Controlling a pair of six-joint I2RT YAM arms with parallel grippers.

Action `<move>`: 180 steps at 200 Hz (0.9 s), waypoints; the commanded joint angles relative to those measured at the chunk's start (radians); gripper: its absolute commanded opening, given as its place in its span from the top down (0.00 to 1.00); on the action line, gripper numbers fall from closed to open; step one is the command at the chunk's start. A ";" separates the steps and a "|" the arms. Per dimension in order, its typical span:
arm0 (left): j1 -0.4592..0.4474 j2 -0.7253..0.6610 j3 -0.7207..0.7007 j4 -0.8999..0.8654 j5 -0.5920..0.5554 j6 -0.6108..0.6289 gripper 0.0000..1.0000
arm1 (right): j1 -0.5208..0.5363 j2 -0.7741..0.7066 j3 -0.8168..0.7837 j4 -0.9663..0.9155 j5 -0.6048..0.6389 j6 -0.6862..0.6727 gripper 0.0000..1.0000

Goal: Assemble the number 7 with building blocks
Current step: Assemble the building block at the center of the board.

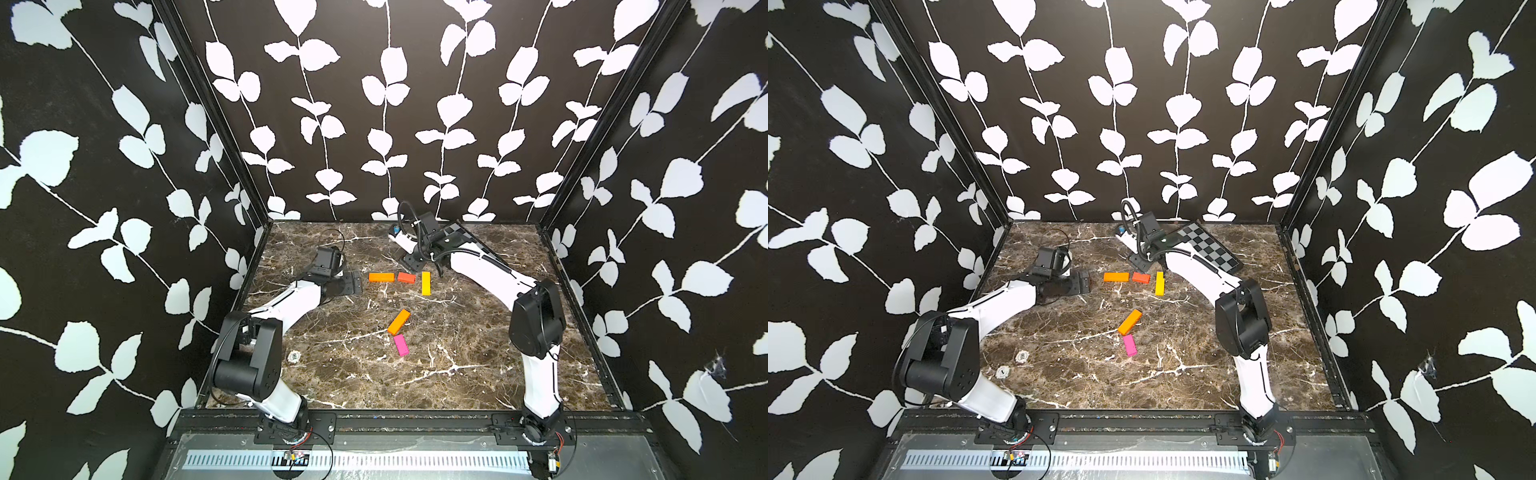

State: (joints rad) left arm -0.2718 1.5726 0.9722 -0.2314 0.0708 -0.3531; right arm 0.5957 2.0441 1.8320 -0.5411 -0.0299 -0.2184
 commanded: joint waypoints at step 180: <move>0.006 0.062 0.059 0.027 0.051 -0.012 0.03 | -0.097 0.130 -0.063 -0.048 -0.334 0.694 0.55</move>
State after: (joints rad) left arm -0.2718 1.6436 1.0149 -0.2104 0.1131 -0.3595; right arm 0.4934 2.1429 1.7813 -0.5907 -0.3634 0.4412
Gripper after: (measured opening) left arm 0.971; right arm 0.465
